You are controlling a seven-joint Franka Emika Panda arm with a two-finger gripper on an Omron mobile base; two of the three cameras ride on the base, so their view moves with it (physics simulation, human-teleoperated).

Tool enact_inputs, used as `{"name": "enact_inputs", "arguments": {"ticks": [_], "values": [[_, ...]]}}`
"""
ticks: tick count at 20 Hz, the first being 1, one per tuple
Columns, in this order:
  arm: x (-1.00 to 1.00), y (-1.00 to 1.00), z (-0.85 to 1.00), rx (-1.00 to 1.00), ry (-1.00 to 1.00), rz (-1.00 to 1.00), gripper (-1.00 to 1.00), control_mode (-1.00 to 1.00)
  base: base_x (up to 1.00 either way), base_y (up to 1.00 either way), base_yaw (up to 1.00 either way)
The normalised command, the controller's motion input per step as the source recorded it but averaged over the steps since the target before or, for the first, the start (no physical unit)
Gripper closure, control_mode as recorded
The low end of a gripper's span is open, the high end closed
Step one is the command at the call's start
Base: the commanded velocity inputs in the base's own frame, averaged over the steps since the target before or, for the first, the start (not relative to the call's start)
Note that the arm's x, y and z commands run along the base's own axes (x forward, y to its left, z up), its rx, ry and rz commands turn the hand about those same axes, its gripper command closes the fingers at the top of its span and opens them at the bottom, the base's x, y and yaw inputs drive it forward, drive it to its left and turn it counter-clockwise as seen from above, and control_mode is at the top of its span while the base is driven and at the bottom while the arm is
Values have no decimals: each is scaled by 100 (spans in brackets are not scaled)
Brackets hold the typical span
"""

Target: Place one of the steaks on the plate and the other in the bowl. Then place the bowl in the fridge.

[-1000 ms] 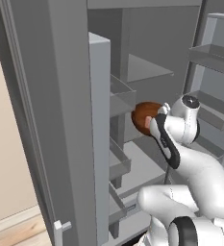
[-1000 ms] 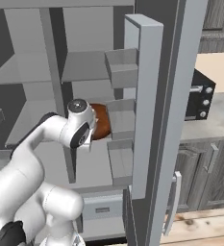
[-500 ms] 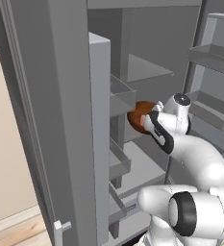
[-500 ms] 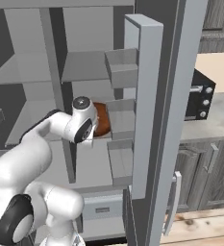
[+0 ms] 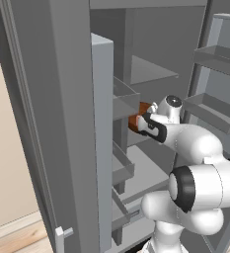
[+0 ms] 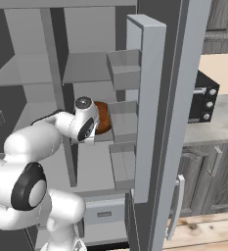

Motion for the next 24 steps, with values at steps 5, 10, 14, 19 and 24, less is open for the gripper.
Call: {"name": "enact_inputs", "arguments": {"ticks": [5, 10, 14, 19, 24], "values": [[30, -10, -10, 0, 0, 8, 100, -100, 0, 0, 0], [29, 0, -15, -5, 0, 2, 100, -100, 0, 0, 0], [27, 0, -20, -4, 0, 4, 100, -100, 0, 0, 0], [16, 0, -15, -4, 0, 4, 100, -100, 0, 0, 0], [8, 0, -5, -2, 1, 4, 100, -100, 0, 0, 0]]}}
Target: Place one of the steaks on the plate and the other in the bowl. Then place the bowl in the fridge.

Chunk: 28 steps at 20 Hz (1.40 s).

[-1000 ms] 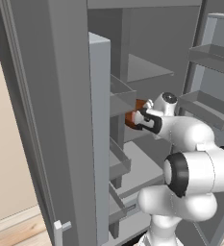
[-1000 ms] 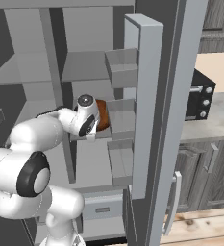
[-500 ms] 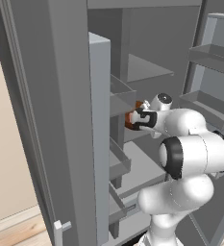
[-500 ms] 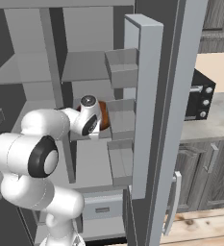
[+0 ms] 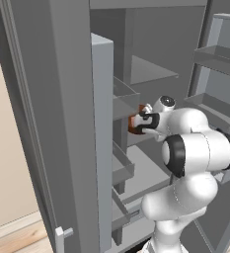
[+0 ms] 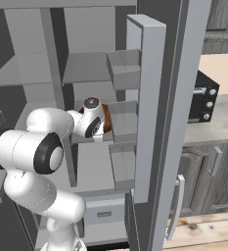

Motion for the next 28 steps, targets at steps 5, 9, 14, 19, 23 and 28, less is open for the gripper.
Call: {"name": "enact_inputs", "arguments": {"ticks": [5, 9, 14, 19, 23, 28], "values": [[2, 0, -2, 0, 1, 5, 100, -100, 0, 0, 0], [0, 0, -8, 0, 2, 2, 100, -100, 0, 0, 0], [0, 1, -1, 0, 0, 0, -100, -100, 0, 0, 0], [1, 3, 0, 0, -3, 0, -100, -100, 0, 0, 0], [1, 8, 5, 0, -15, 0, -100, -100, 0, 0, 0], [-1, 2, 17, 0, -25, 0, -100, -100, 0, 0, 0]]}}
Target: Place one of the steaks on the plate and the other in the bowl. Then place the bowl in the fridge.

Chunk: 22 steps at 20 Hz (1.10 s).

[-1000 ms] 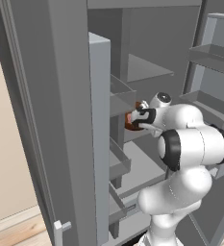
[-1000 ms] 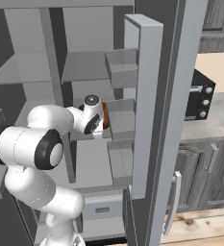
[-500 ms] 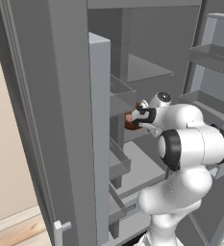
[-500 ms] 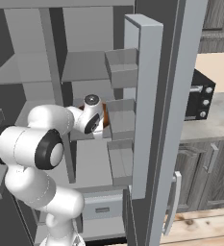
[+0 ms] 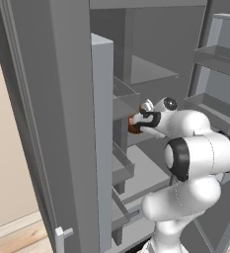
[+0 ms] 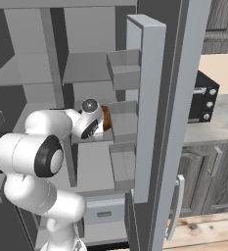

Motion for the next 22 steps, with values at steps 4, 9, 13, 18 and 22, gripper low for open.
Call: {"name": "enact_inputs", "arguments": {"ticks": [4, 9, 13, 18, 22], "values": [[-9, 0, 1, 0, -1, 0, -100, -100, 0, 0, 0], [0, 0, 25, -1, 0, 0, -100, -100, 0, 0, 0], [-32, 0, 50, 0, -2, 0, -100, -100, 0, 0, 0], [-51, 2, 60, 0, -5, 0, -100, -100, 0, 0, 0], [-57, 9, 63, 1, -2, 0, -100, -100, 0, 0, 0]]}}
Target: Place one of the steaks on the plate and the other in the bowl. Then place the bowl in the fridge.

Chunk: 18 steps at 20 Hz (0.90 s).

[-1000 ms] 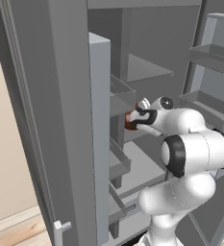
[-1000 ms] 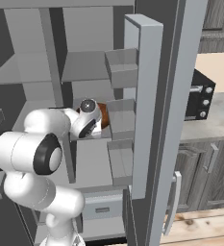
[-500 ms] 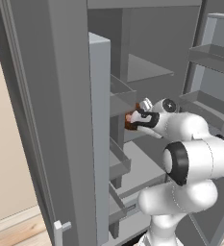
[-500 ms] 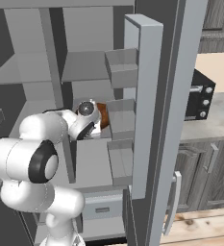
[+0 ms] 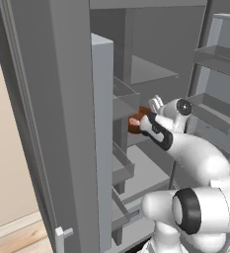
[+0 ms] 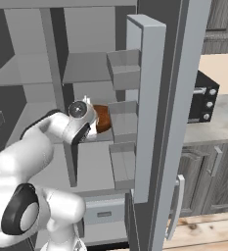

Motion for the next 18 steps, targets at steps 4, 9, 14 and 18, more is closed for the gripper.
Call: {"name": "enact_inputs", "arguments": {"ticks": [4, 9, 14, 18], "values": [[-71, 2, 36, 9, 0, 0, -100, -100, 0, 0, 0], [-57, 8, 27, 7, 11, 0, -100, -100, 0, 0, 0], [-42, 2, 21, 1, 31, 3, -100, -100, 0, 0, 0], [-81, 4, -16, 0, 34, 14, -100, -100, 0, 0, 0]]}}
